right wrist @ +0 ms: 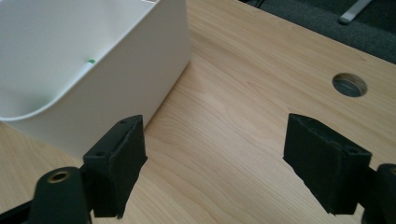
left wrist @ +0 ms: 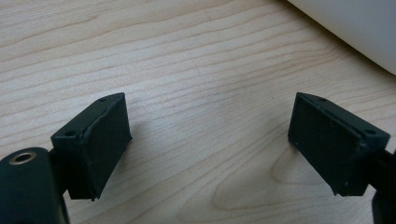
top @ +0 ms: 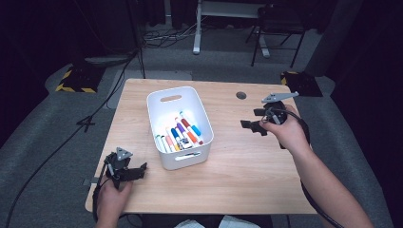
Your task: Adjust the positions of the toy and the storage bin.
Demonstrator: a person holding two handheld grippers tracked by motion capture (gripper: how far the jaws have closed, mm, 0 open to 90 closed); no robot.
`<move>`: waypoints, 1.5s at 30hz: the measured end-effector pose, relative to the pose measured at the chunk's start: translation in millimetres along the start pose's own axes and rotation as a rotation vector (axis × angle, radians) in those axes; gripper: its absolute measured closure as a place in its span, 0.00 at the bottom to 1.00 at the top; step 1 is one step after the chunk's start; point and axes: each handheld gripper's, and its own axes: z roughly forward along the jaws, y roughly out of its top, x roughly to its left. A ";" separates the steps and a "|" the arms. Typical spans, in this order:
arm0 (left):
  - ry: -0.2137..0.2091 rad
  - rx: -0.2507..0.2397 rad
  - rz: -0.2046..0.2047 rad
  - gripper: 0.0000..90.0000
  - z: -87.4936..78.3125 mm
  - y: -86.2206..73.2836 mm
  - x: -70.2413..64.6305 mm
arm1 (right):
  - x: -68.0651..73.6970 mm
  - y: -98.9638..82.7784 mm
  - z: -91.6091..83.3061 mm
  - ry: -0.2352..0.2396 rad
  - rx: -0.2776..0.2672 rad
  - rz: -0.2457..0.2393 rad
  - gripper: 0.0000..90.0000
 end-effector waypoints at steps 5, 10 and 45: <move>0.000 0.000 0.000 0.14 0.0 0.0 -0.1 | -11.8 -18.5 -7.8 -0.019 -0.001 0.005 0.24; 0.000 0.001 -0.001 0.14 0.3 0.2 -0.3 | -21.9 -39.5 -15.6 -0.035 0.006 0.013 0.23; 0.004 0.006 0.005 0.13 0.5 1.0 0.0 | -40.0 -187.6 -10.7 -0.069 0.101 0.044 0.23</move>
